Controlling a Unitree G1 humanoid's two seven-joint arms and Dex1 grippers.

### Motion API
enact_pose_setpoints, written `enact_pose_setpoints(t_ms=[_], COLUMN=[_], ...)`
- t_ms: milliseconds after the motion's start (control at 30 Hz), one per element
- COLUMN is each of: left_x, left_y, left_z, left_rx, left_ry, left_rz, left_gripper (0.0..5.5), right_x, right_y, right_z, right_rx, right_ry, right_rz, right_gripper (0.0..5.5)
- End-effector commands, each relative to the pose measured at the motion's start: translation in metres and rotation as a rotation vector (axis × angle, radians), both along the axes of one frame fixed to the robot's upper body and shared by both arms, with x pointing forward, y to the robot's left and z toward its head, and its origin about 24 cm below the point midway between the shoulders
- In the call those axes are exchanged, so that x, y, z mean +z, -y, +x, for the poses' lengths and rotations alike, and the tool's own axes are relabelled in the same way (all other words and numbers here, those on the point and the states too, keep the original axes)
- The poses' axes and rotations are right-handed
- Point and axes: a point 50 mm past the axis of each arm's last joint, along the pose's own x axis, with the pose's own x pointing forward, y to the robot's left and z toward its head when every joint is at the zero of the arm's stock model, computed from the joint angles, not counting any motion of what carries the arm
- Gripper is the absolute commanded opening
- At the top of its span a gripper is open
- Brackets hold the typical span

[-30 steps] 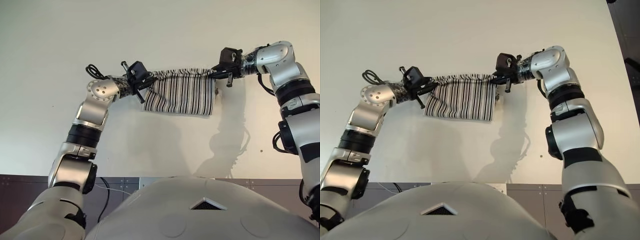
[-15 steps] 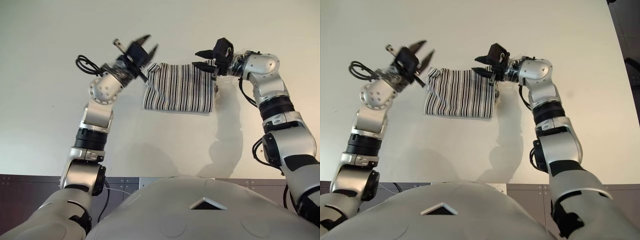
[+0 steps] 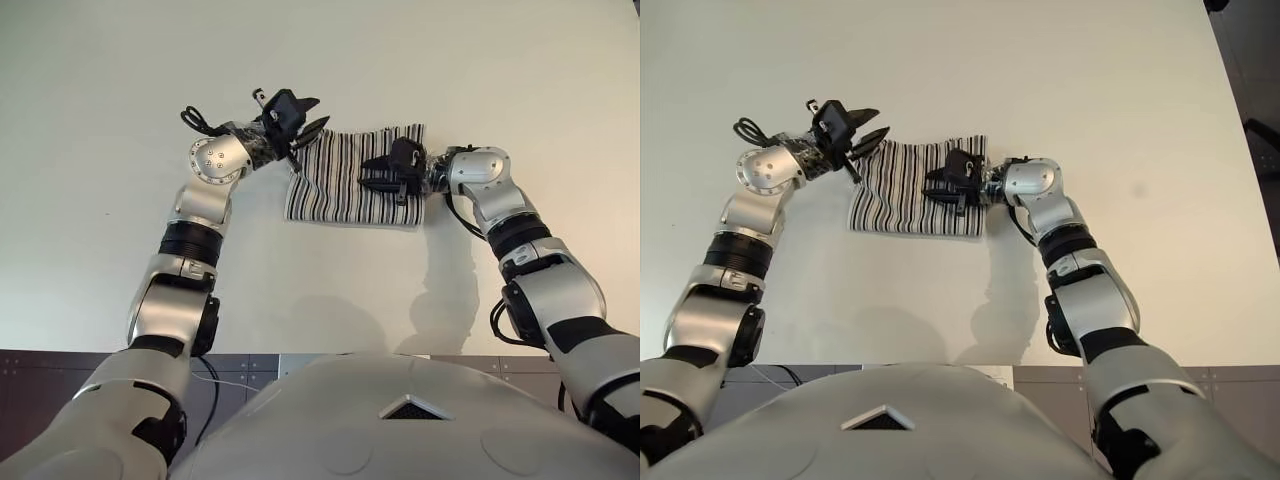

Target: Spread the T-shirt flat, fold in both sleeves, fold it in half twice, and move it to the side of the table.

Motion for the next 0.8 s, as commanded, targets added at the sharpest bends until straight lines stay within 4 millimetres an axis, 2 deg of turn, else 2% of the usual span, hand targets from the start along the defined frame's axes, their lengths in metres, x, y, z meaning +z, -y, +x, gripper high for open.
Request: enact_pose_setpoints(t_ms=[33, 100, 200, 300, 400, 433, 500, 533, 600, 633, 667, 700, 733, 767, 800], left_x=[-0.023, -0.018, 0.008, 0.031, 0.043, 0.046, 0.05, 0.052, 0.056, 0.058, 0.06, 0.061, 0.063, 0.064, 0.066], left_y=[-0.034, -0.047, -0.052, -0.03, -0.002, 0.004, 0.007, 0.007, 0.003, 0.0, -0.003, -0.002, 0.001, 0.005, 0.009], left_z=[-0.003, 0.004, 0.026, 0.034, 0.025, 0.021, 0.013, 0.009, -0.001, -0.006, -0.01, -0.014, -0.016, -0.017, -0.018], left_rx=[0.013, 0.087, 0.232, 0.149, -0.006, -0.026, -0.017, 0.0, 0.043, 0.079, 0.115, 0.14, 0.156, 0.164, 0.166], left_ry=[-0.009, 0.073, 0.243, 0.389, 0.493, 0.518, 0.556, 0.567, 0.585, 0.589, 0.588, 0.585, 0.585, 0.583, 0.583], left_rz=[0.327, 0.413, 0.428, 0.317, 0.196, 0.167, 0.121, 0.099, 0.064, 0.05, 0.041, 0.036, 0.029, 0.021, 0.012], left_gripper=[1.37, 1.37, 1.37, 1.37, 1.37, 1.37, 1.37, 1.37, 1.37, 1.37, 1.37, 1.37, 1.37, 1.37, 1.37], right_x=[-0.024, -0.022, -0.024, -0.027, -0.028, -0.028, -0.031, -0.034, -0.041, -0.046, -0.053, -0.059, -0.067, -0.075, -0.08], right_y=[0.01, 0.009, 0.01, 0.013, 0.021, 0.031, 0.065, 0.09, 0.149, 0.186, 0.223, 0.251, 0.269, 0.279, 0.282], right_z=[-0.014, -0.013, -0.015, -0.018, -0.014, -0.01, -0.003, -0.003, -0.017, -0.033, -0.059, -0.087, -0.116, -0.14, -0.156], right_rx=[0.004, 0.008, 0.002, -0.01, -0.074, -0.142, -0.348, -0.473, -0.774, -0.982, -1.236, -1.474, -1.688, -1.856, -1.942], right_ry=[-0.108, -0.103, -0.104, -0.11, -0.116, -0.112, -0.128, -0.146, -0.198, -0.236, -0.284, -0.331, -0.379, -0.419, -0.434], right_rz=[-0.095, -0.092, -0.087, -0.092, -0.102, -0.123, -0.17, -0.201, -0.266, -0.311, -0.348, -0.368, -0.381, -0.388, -0.409], right_gripper=[1.38, 1.38, 1.38, 1.38, 1.38, 1.38, 1.38, 1.38, 1.38, 1.38, 1.38, 1.38, 1.38, 1.38, 1.38])
